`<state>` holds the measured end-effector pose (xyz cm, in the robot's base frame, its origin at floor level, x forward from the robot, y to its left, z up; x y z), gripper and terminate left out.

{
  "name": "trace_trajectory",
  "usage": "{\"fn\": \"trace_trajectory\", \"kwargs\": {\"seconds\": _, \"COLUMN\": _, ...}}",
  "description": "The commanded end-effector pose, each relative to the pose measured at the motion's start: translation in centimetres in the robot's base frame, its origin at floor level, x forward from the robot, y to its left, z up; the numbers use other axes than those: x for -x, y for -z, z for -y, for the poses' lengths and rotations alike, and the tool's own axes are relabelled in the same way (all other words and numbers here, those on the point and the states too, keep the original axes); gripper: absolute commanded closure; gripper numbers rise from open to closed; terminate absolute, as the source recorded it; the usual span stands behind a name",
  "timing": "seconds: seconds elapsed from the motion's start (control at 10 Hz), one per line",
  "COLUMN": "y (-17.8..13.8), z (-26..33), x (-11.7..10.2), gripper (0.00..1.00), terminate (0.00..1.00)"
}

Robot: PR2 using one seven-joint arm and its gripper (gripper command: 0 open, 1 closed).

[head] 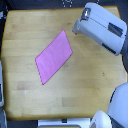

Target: Folding a cloth

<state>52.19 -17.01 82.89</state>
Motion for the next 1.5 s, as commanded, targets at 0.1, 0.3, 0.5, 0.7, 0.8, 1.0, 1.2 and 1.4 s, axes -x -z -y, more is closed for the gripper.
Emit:
{"fn": "trace_trajectory", "kwargs": {"seconds": 0.1, "y": 4.5, "z": -6.4, "x": -0.1, "gripper": 0.00, "terminate": 0.00}}
{"fn": "trace_trajectory", "kwargs": {"seconds": 0.3, "y": 5.5, "z": -8.2, "x": 0.0, "gripper": 0.00, "terminate": 0.00}}
{"fn": "trace_trajectory", "kwargs": {"seconds": 0.5, "y": 7.9, "z": -9.2, "x": -0.2, "gripper": 0.00, "terminate": 0.00}}
{"fn": "trace_trajectory", "kwargs": {"seconds": 0.7, "y": 9.5, "z": -9.6, "x": -0.1, "gripper": 0.00, "terminate": 0.00}}
{"fn": "trace_trajectory", "kwargs": {"seconds": 0.8, "y": 10.0, "z": -10.0, "x": 0.1, "gripper": 0.00, "terminate": 0.00}}
{"fn": "trace_trajectory", "kwargs": {"seconds": 1.0, "y": 10.3, "z": -10.5, "x": 0.7, "gripper": 0.00, "terminate": 0.00}}
{"fn": "trace_trajectory", "kwargs": {"seconds": 1.2, "y": 10.4, "z": -11.1, "x": 0.3, "gripper": 0.00, "terminate": 0.00}}
{"fn": "trace_trajectory", "kwargs": {"seconds": 1.4, "y": 10.5, "z": -11.6, "x": 0.2, "gripper": 0.00, "terminate": 0.00}}
